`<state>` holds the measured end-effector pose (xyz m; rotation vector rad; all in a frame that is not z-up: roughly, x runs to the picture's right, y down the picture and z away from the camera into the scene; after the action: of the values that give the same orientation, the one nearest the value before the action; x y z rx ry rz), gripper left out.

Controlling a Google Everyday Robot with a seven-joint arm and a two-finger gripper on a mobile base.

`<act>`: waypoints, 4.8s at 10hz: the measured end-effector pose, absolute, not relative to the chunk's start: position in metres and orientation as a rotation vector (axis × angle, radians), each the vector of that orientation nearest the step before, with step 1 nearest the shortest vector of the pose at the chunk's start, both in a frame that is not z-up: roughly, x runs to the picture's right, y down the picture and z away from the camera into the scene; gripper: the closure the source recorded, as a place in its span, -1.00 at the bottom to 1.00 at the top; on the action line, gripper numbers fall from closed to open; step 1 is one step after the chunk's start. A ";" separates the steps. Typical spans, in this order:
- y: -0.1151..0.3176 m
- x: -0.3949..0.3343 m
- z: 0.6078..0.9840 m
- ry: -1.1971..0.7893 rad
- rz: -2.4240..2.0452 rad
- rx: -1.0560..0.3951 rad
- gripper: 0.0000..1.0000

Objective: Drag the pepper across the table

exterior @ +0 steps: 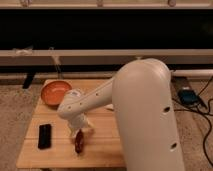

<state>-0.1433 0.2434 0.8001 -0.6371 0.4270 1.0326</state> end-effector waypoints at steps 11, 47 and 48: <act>0.221 -0.109 0.809 0.422 1.134 -0.675 1.00; 0.020 -0.074 0.934 0.016 1.228 -0.584 -0.60; 0.018 -0.074 0.931 0.008 1.218 -0.581 -0.60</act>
<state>-0.0739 0.0179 0.9313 -0.5807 0.0084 1.2180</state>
